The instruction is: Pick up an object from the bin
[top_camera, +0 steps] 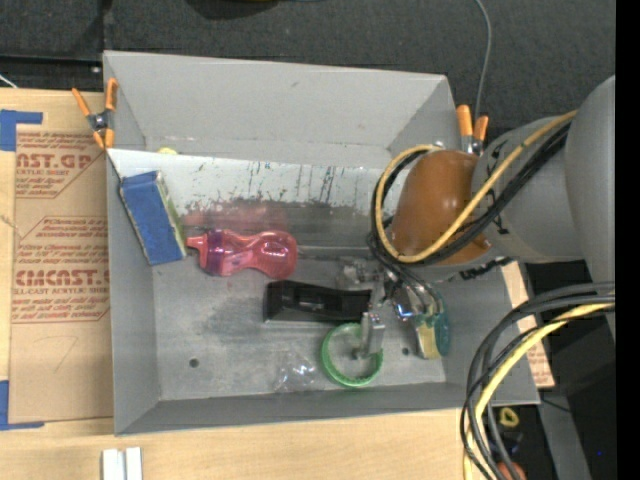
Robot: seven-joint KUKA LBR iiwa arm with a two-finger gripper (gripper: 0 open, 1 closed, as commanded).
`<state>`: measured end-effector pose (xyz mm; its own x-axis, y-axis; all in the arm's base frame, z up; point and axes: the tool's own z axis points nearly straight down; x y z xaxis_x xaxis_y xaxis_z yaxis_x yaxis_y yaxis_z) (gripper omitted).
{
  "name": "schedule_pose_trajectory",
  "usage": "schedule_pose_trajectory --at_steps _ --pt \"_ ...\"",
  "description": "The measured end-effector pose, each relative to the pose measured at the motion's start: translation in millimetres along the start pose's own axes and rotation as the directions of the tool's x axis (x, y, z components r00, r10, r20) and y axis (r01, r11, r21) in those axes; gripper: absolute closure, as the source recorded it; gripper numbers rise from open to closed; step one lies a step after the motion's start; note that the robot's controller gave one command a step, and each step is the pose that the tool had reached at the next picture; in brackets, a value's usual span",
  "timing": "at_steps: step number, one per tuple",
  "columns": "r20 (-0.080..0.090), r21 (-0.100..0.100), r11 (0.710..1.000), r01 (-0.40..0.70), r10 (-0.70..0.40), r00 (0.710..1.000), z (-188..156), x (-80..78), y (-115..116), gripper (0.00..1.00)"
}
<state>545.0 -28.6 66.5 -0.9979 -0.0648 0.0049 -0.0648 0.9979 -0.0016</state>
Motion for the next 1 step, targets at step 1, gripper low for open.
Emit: schedule_pose_trajectory --at_steps 1 --pt "0.019 0.000 0.992 -0.128 0.128 0.992 -3.8 -46.7 22.7 1.00"
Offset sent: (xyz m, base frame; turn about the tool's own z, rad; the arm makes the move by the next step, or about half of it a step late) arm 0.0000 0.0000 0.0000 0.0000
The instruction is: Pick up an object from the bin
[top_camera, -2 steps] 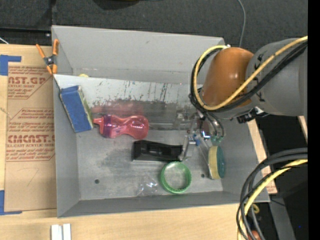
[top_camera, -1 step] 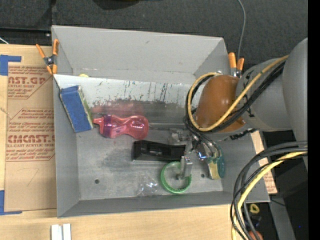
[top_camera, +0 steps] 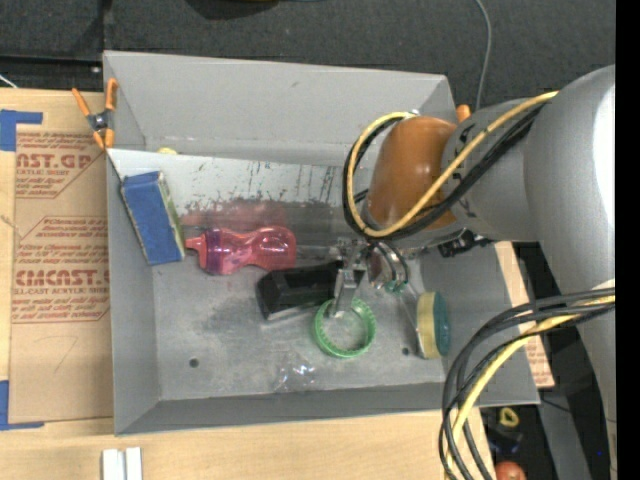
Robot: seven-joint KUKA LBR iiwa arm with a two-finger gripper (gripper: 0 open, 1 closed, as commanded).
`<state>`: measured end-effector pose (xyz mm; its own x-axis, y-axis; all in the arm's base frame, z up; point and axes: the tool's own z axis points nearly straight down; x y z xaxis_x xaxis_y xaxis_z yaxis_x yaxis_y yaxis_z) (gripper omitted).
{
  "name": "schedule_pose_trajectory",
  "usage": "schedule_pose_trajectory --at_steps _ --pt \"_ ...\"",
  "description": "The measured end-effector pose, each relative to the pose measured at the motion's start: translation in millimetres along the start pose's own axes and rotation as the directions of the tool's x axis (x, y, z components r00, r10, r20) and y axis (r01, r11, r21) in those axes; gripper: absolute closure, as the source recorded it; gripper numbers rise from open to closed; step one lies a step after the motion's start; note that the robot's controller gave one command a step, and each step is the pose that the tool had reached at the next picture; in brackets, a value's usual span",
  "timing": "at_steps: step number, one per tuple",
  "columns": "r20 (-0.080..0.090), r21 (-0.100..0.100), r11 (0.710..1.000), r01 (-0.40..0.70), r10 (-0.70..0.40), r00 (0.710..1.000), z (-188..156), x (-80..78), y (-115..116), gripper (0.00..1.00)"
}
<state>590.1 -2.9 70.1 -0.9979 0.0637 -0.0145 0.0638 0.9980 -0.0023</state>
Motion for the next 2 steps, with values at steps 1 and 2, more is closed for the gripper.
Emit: schedule_pose_trajectory --at_steps 1,2 --pt "0.000 0.000 1.000 0.000 0.000 1.000 0 0.0 0 1.00" --pt "-0.009 0.000 1.000 0.000 0.000 1.000 -81 3.8 -1 1.00"
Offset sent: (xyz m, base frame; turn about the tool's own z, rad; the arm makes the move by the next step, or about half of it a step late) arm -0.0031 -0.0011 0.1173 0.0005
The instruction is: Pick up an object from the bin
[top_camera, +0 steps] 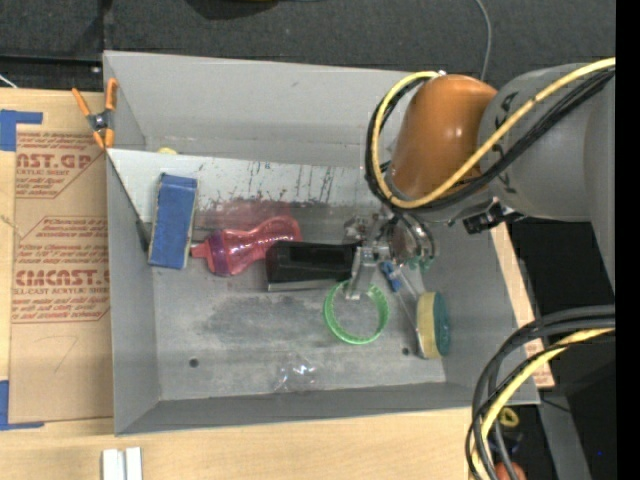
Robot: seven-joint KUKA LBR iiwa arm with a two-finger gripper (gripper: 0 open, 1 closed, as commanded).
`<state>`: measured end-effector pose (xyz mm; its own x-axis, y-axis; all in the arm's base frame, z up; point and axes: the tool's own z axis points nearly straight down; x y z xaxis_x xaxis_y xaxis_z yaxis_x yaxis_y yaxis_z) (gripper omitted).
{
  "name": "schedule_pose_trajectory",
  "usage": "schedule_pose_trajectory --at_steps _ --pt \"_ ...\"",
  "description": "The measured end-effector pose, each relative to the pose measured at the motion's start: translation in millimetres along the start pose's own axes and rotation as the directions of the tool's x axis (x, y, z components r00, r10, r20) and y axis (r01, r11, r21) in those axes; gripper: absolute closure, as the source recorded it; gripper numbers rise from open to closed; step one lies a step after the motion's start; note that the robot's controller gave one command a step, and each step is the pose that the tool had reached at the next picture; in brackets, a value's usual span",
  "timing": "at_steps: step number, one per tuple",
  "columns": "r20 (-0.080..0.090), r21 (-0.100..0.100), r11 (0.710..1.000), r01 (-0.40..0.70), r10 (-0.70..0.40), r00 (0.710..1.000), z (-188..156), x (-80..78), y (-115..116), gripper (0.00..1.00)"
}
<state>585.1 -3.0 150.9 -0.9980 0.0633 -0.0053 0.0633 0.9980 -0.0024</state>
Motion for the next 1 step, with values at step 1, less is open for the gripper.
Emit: schedule_pose_trajectory --at_steps 1 --pt "0.007 0.000 1.000 -0.001 0.001 1.000 -74.0 -1.9 -1.0 1.00"
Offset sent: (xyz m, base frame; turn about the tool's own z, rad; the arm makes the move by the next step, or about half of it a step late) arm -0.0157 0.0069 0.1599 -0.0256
